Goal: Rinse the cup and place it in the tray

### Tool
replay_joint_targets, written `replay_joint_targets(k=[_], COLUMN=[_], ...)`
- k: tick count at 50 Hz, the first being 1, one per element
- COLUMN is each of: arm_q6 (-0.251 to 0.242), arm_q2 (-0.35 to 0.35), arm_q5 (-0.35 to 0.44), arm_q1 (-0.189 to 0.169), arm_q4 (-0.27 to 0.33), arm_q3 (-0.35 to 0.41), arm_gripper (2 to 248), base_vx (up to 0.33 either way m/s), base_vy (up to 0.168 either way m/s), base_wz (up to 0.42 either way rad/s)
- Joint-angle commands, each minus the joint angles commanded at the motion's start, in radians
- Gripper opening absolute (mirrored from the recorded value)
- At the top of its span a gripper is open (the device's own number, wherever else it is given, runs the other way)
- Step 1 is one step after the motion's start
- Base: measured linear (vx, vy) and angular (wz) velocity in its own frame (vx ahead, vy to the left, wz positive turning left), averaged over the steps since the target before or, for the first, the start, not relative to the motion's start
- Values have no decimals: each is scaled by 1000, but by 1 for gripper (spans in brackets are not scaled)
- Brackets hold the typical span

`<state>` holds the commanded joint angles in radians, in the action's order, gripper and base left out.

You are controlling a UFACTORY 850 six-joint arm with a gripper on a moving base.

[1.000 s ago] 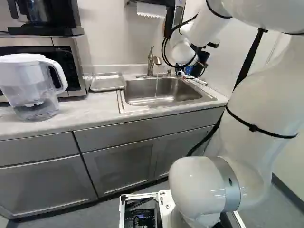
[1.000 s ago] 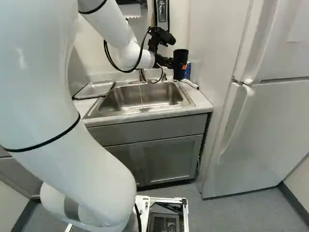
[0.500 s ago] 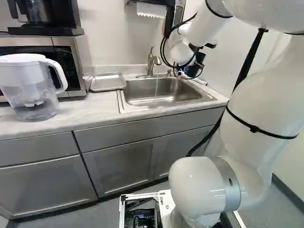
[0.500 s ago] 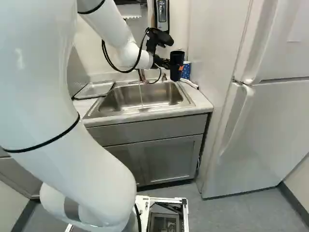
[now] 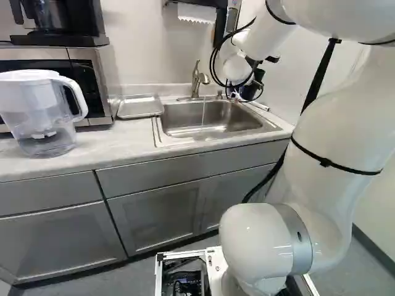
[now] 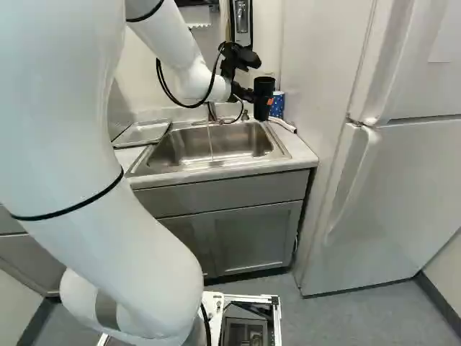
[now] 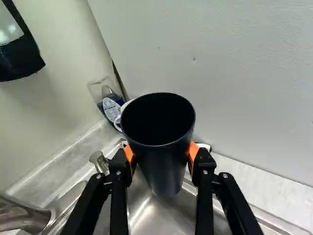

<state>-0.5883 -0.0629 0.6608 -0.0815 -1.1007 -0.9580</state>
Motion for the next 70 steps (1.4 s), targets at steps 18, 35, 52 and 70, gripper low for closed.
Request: replay_joint_targets(k=[18,35,52,70], arm_q6=[-40,-210,-242,-242], arm_q2=[-24,-43,-97,-165], arm_q5=[-48,-120,-190,-255], arm_q1=[-15,-40,-58,-54], arm_q4=[65,130,152,176], arm_q3=[-25,-45,-103,-179], arm_gripper=[124,124,124,124], base_vx=[0,0,0,0], base_vy=[0,0,0,0], base_wz=[0,0,0,0])
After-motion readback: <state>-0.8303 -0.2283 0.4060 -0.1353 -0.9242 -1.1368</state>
